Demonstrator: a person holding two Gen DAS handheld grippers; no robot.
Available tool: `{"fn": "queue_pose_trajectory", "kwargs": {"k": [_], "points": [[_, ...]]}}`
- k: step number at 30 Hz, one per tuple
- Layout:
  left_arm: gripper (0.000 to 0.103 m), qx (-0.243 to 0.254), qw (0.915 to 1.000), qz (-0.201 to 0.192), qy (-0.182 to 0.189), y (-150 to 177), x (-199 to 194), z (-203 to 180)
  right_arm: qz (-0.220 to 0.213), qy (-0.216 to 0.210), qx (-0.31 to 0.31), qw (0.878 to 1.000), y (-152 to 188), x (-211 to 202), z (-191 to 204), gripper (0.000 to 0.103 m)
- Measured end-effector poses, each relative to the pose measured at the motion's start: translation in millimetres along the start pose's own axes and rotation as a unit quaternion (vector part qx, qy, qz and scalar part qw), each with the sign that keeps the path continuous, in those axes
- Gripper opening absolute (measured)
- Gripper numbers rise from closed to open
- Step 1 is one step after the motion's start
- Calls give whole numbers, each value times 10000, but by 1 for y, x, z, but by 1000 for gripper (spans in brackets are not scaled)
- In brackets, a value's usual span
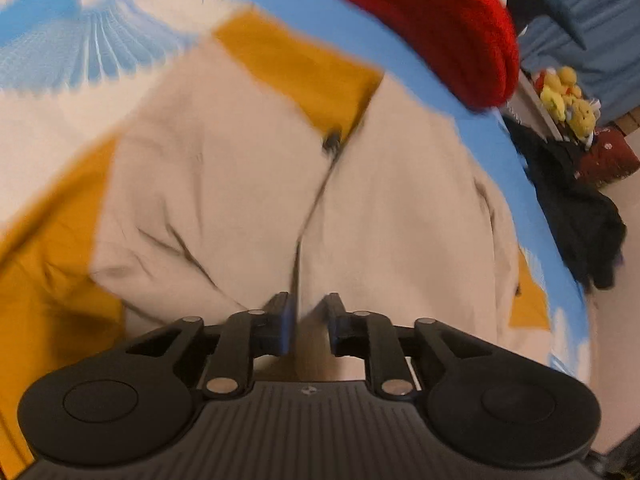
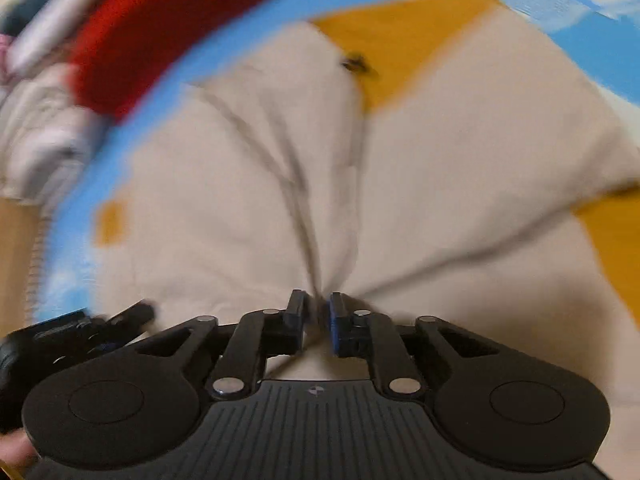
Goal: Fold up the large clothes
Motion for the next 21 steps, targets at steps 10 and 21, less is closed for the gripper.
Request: {"fn": "queue_pose_trajectory", "kwargs": {"k": [10,21], "points": [[13,411,9977,533,-127,23,27,-3,-1072,-859,-412,9897,-20,-35,28,41],[27,658,9943,807,-243,32,21,3,-202,17,-484,9986,-6,4,11,39]]}}
Point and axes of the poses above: each gripper's, at about its wrist camera, not at the fingertips, and x roughly the way its jaws point, z to its left, y to its underside, the point moved 7 cm from there along x, roughly the way its jaws point, and after that the axes turned 6 degrees about z, right-handed, at the moved point
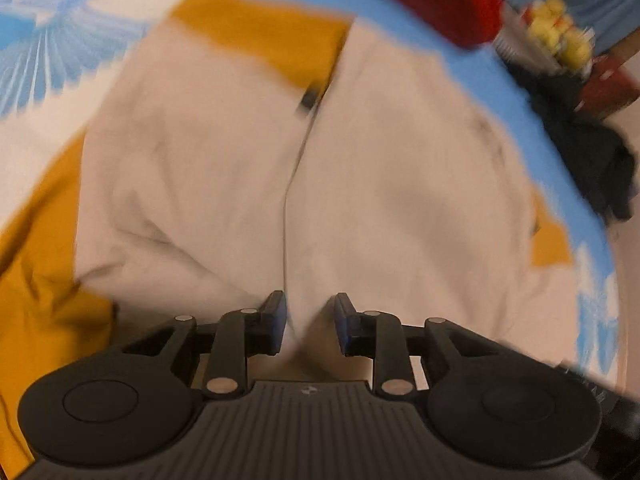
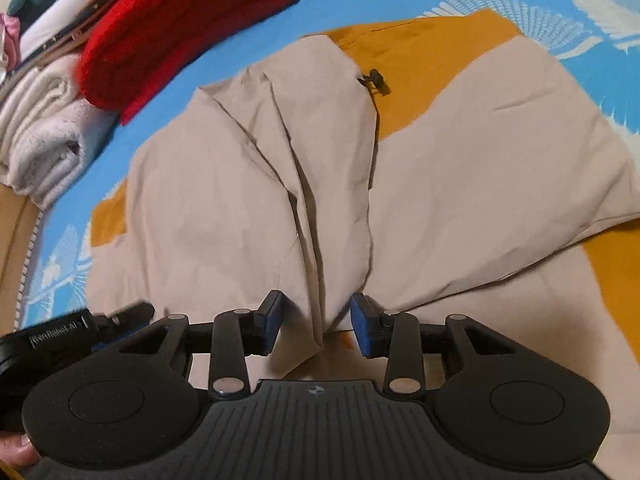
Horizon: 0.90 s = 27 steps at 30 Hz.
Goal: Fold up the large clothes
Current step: 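Lift both tools off the jacket and move to the large beige garment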
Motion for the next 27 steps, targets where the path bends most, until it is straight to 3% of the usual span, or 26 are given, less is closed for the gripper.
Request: {"fn": "queue_pose_trajectory", "kwargs": {"k": [4,11,14,17,22,27], "points": [[31,158,9996,-188,-155,-8,-22,-9,38,165,151,9997,1,-3,-2,39],[32,297,9966,-762,10,-24,-94,-11,-794,319,-112,9963,-14,-65,11,40],[32,499,9904,-1283,90,-29,-140,-16,-1255,261,-359,9911,-21,-102,17,40],[32,918,9750,-2024,75,-20,-196,-14,-1806,232,-773,9802,-22,-149,26,40],[32,1049,9546,-2781,-175,41,-290,18,-2616,29,-1211,9576,-3,-238,32,40],[39,1129,9340,-3378,-281,150,-374,60,-3334,-14,-1130,9360,69,-332,7,46]]}}
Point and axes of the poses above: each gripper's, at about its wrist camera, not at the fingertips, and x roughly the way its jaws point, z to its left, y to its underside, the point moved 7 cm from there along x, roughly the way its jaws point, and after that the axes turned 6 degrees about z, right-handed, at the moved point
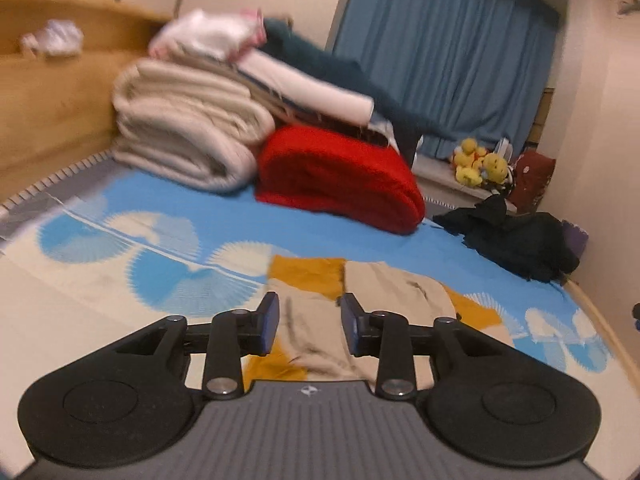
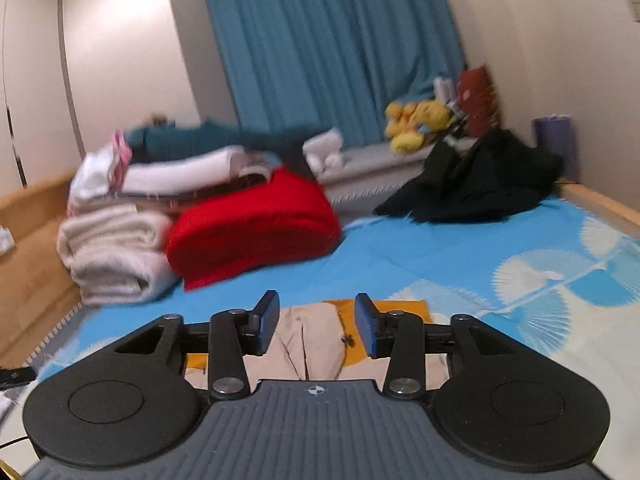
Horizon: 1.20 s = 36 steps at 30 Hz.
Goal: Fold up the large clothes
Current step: 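Lift both tools off the jacket and move to the large beige garment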
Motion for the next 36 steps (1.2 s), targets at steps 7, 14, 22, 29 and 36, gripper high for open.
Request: {"fn": "queue_pose_trajectory", "kwargs": {"k": [7,14,22,29,36], "points": [[40,199,9993,-4,-315,102,-107,24,-305,576,-98,9978,79,-142,-40,46],[40,-128,9994,-112,-298,119,-132,41,-42,1129,-101,9935,128,-194,-79,47],[38,-609,9973,-4,-419,125,-95,71,1009,1637,582,9796,187,-120,-137,51],[38,657,9950,-568,-493,42,-195,56,1383,1832,780,9702,205,-84,-151,51],[54,1374,9829,-1162,387,-27,-341,-28,1787,1952,867,9605,220,-58,-153,51]]}}
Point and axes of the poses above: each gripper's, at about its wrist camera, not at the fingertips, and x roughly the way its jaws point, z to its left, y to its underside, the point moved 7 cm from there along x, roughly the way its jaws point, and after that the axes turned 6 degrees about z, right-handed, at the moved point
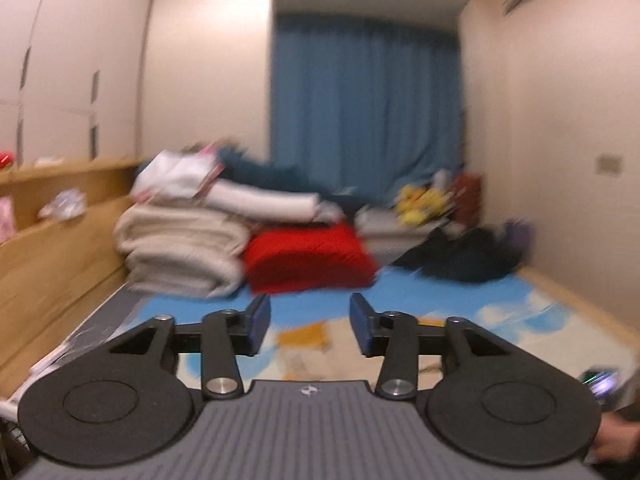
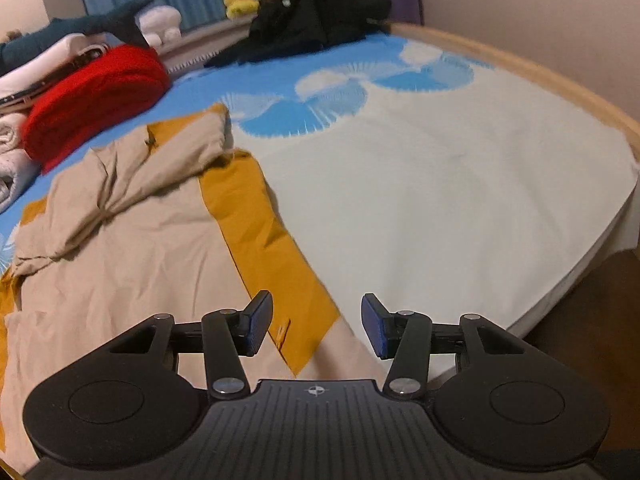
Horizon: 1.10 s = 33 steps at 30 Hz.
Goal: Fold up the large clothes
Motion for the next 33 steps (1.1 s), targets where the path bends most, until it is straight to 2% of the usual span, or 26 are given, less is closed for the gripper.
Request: {"fn": "queue_pose_trajectory", "kwargs": {"k": [3,4,6,8,10,13,15,16,18,20,25,28,30,31,32,33], "points": [[60,93,9990,-388,198,-11,-16,-28,138,17,84,9999,5,3,-3,51],[60,101,9985,-493,196,-6,-12,-34,171,5,121,9998,6,5,-4,51],[60,-116,9987,-458,168,15,10,-41,204,-7,164,9997,7,4,-6,51],[60,-455,9981,-394,113,48,44,-40,211,-9,160,9996,9,4,-9,51],[59,-802,9965,-171,-151,94,87,-33,209,-2,124,9997,10,4,-11,51],[58,-1069,9922,378,-513,168,150,-29,177,16,13,9998,11,4,-16,51],[58,-1047,9887,806,-714,215,186,-30,153,24,-97,9998,12,5,-19,51],[58,-1005,9854,1082,-849,235,204,-29,155,27,-166,9997,13,6,-20,51],[58,-1118,9727,1774,-996,275,239,-20,178,37,-280,9994,15,7,-22,51],[57,-1059,9601,2272,-1238,305,264,-9,244,70,-362,9990,18,11,-24,51],[57,-1461,9247,3050,-1747,359,299,34,529,38,-205,9984,24,25,-23,51],[57,-1902,8990,3530,-1758,390,299,54,737,54,-317,9968,32,34,-17,51],[56,-2025,8890,3725,-1730,400,299,60,821,158,-462,9954,37,38,-15,51],[55,-1989,8904,3713,-1723,400,298,61,841,188,-495,9951,38,40,-15,51],[45,-1901,8930,3709,-1698,400,299,60,858,207,-499,9948,38,40,-15,51],[22,-1819,8965,3689,-1647,395,297,57,863,206,-482,9949,38,40,-16,51]]}}
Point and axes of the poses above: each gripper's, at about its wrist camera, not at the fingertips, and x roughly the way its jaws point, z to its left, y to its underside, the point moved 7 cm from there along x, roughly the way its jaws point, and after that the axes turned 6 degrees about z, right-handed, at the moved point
